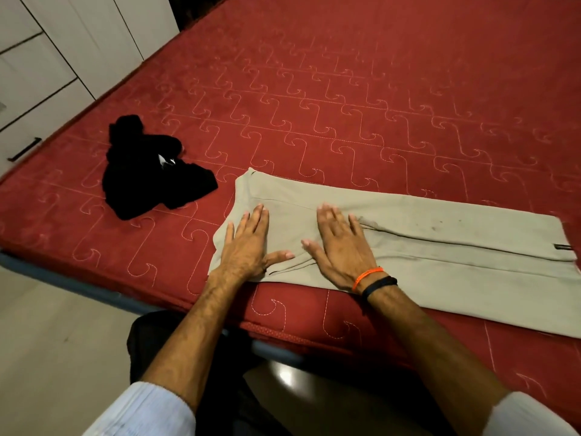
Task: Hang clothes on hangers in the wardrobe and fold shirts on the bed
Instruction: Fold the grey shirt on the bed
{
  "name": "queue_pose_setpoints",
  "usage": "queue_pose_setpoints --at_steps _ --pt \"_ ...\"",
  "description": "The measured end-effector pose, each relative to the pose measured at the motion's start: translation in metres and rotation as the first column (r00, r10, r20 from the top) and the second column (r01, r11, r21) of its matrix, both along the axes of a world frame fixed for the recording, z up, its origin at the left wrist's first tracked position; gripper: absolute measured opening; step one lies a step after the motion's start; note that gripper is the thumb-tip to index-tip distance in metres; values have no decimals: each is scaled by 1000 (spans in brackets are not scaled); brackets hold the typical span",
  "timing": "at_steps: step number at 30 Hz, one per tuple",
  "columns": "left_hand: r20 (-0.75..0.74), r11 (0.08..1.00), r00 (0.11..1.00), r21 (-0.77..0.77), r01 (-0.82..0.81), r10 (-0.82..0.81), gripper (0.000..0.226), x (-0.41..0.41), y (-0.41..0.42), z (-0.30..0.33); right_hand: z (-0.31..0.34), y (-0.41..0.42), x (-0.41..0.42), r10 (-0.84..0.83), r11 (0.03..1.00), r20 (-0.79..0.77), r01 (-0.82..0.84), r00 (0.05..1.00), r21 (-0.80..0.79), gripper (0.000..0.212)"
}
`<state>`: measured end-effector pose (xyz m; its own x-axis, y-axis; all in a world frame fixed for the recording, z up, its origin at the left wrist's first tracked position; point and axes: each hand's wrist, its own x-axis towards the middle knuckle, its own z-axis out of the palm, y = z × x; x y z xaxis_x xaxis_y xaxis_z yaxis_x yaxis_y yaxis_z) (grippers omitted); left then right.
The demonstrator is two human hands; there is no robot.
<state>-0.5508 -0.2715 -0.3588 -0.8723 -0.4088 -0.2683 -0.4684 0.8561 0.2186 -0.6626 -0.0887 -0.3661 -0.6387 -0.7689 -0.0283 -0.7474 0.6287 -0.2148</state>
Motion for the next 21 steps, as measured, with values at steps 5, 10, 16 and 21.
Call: queue_pose_setpoints --at_steps 5,10,16,21 --pt "-12 1000 1000 -15 5 -5 127 1 0 -2 -10 10 -1 -106 994 -52 107 993 13 92" --pt "-22 1000 1000 -6 -4 4 126 0 2 2 -1 21 -6 8 1000 46 -7 999 -17 87" --pt "-109 999 993 -28 -38 35 114 -12 16 21 23 36 -8 -88 929 87 113 992 -351 50" --pt "-221 996 972 12 84 -80 123 -41 64 22 32 78 -22 -185 902 125 219 975 -373 42"
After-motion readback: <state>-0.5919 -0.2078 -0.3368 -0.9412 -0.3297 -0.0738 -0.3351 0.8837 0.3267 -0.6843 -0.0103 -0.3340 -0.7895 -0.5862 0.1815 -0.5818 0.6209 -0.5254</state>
